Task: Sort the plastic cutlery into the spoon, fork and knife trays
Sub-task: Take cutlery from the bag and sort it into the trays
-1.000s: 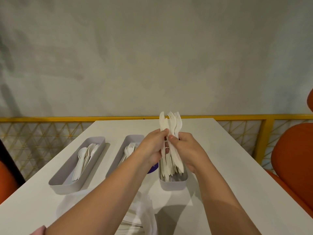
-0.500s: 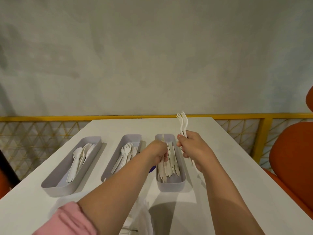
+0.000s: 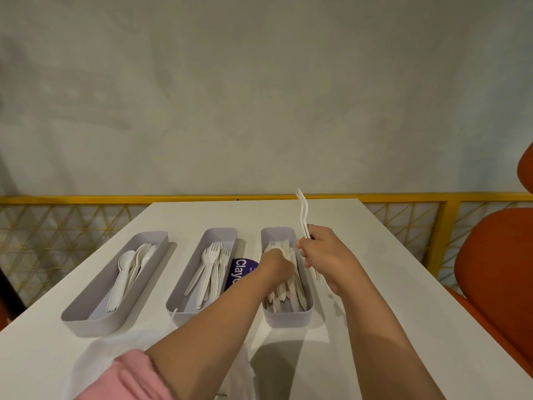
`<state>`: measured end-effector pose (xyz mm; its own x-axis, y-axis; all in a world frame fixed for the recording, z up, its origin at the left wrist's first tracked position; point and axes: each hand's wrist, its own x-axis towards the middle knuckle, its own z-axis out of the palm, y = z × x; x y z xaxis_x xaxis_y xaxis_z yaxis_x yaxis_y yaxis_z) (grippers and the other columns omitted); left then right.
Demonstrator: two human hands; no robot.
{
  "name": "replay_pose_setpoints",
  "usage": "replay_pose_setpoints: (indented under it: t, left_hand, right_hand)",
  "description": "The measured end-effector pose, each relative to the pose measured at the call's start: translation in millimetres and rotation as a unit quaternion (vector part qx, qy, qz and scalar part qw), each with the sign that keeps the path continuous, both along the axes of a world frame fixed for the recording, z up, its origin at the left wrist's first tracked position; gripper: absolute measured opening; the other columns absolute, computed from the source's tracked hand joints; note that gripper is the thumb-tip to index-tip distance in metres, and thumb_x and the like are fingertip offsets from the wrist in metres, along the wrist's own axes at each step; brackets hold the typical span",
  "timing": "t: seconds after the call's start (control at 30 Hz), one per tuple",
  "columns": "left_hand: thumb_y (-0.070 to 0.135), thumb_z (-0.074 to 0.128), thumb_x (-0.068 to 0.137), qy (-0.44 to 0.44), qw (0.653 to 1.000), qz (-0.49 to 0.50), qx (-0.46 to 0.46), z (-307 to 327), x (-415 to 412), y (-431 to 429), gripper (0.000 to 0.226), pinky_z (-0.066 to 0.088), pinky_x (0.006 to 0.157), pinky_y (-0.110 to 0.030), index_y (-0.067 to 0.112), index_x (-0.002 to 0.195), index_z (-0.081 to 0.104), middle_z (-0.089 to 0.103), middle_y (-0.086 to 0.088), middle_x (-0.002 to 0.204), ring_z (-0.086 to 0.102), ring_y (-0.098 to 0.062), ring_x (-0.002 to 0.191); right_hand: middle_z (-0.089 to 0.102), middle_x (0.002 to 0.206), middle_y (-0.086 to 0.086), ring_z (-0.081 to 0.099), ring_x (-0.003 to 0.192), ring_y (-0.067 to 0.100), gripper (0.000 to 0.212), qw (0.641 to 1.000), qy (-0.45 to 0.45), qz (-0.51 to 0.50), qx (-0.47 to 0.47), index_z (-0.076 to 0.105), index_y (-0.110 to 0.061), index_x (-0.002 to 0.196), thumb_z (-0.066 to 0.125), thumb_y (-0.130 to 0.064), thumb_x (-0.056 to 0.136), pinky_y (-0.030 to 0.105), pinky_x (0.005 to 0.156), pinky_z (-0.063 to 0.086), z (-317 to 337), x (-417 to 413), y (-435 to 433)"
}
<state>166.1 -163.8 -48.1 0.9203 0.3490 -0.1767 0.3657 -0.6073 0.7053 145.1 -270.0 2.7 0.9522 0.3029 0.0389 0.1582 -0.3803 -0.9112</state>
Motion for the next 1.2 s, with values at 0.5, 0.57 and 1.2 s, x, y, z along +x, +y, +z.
replay_pose_setpoints:
  t: [0.5,0.57,1.2]
  left_hand:
    - [0.024,0.040,0.099,-0.170,0.952,-0.030,-0.254,41.2,-53.3,2.5,0.031,0.050,0.064,-0.024,0.017,0.079,0.062,0.063,-0.006,0.087,0.059,-0.016,0.080]
    - [0.017,0.038,0.100,-0.185,0.946,-0.004,-0.267,41.1,-54.2,6.7,0.031,0.050,0.059,-0.022,0.013,0.081,0.063,0.063,-0.006,0.083,0.058,-0.015,0.071]
    - [0.009,0.047,0.095,-0.053,0.984,0.125,0.117,18.6,-22.9,118.9,0.027,0.047,0.084,-0.034,-0.006,0.114,0.058,0.062,-0.022,0.116,0.059,-0.035,0.108]
  right_hand:
    - [0.057,0.081,-0.005,0.054,0.080,0.013,0.027,0.995,-0.049,0.080,-0.027,0.062,-0.011,0.107,0.039,-0.003,0.095,0.016,0.061,0.038,-4.5,-13.4,13.1]
    - [0.061,0.088,-0.002,0.057,0.083,0.014,0.025,0.993,-0.059,0.098,-0.021,0.061,-0.011,0.109,0.042,-0.004,0.095,0.017,0.063,0.042,-2.9,-17.3,16.0]
    - [0.051,0.086,-0.009,0.057,0.094,0.016,0.045,0.989,-0.004,0.145,-0.035,0.039,-0.024,0.138,0.051,-0.022,0.095,0.030,0.079,0.053,-8.4,-19.2,24.3]
